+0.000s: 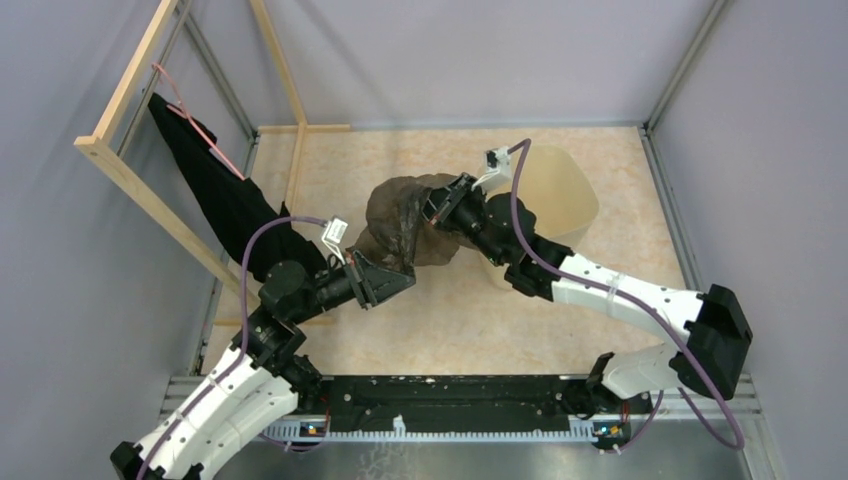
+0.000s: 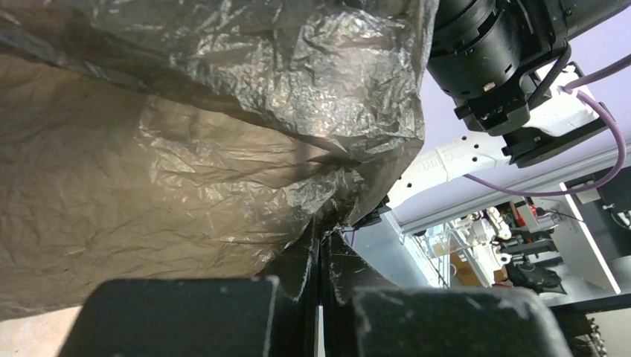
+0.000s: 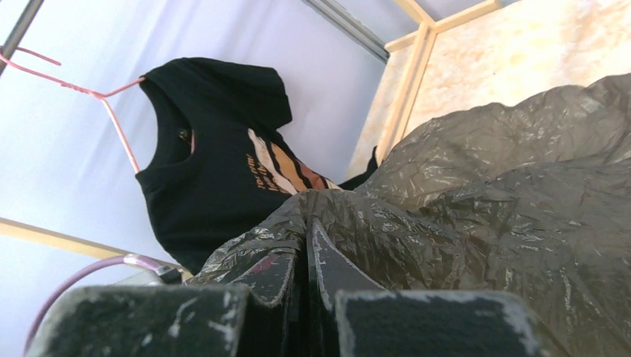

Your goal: Put the trash bags into the trash bin

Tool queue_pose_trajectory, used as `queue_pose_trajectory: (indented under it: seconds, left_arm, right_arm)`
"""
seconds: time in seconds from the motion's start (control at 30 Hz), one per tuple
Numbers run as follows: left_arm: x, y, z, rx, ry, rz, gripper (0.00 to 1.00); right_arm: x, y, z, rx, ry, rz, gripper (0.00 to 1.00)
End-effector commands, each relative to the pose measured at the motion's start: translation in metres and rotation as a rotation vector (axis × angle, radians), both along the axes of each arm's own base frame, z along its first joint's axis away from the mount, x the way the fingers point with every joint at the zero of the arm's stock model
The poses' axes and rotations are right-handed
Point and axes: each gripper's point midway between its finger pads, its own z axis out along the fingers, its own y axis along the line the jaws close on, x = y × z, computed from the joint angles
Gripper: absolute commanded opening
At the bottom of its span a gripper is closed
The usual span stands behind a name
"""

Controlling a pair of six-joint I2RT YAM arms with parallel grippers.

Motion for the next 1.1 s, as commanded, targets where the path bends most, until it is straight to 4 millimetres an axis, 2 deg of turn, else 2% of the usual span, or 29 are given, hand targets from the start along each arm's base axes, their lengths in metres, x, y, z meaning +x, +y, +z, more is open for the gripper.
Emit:
queue_pose_trajectory:
  seconds: [0.0, 0.2, 0.37, 0.5, 0.6, 0.67, 0.77, 0.83, 0.87, 0.9, 1.0, 1.07]
  left_arm:
    - [-0.004, -0.008, 0.000, -0.031, 0.011, -0.050, 0.03]
    - [0.007, -0.011, -0.020, 0.009, 0.058, -0.027, 0.05]
    - [0.012, -0.010, -0.037, 0.048, 0.083, 0.000, 0.13]
    - [0.013, -0.009, -0.038, 0.066, 0.075, 0.009, 0.19]
    - [0.010, -0.009, -0.032, 0.083, 0.047, -0.013, 0.32]
    - [0.006, -0.008, -0.026, 0.098, 0.031, -0.034, 0.43]
    - [-0.008, -0.006, -0.019, 0.099, -0.012, -0.089, 0.66]
    - [-0.022, -0.005, -0.011, 0.082, -0.059, -0.147, 0.88]
    - [-0.031, -0.004, -0.005, 0.070, -0.087, -0.185, 0.95]
    - [-0.040, -0.004, 0.002, 0.058, -0.115, -0.224, 0.98]
    - [-0.062, 0.003, 0.017, 0.055, -0.182, -0.299, 0.99]
    - [-0.070, 0.010, 0.026, 0.071, -0.220, -0.302, 0.99]
  right_arm:
    - [0.007, 0.002, 0.067, 0.217, -0.095, -0.013, 0.00]
    - [0.010, 0.006, 0.078, 0.279, -0.131, -0.010, 0.00]
    - [0.006, 0.013, 0.104, 0.390, -0.160, 0.041, 0.00]
    - [-0.001, 0.015, 0.116, 0.452, -0.167, 0.085, 0.00]
    - [-0.006, 0.017, 0.117, 0.425, -0.190, 0.125, 0.00]
    - [-0.011, 0.010, 0.118, 0.397, -0.209, 0.148, 0.00]
    - [-0.017, -0.005, 0.122, 0.358, -0.272, 0.186, 0.00]
    - [-0.018, -0.009, 0.124, 0.291, -0.308, 0.276, 0.00]
    - [-0.008, -0.019, 0.125, 0.263, -0.301, 0.300, 0.00]
    - [-0.006, -0.026, 0.127, 0.252, -0.305, 0.347, 0.00]
    - [-0.014, -0.047, 0.138, 0.245, -0.312, 0.520, 0.00]
    - [-0.019, -0.063, 0.147, 0.235, -0.321, 0.575, 0.00]
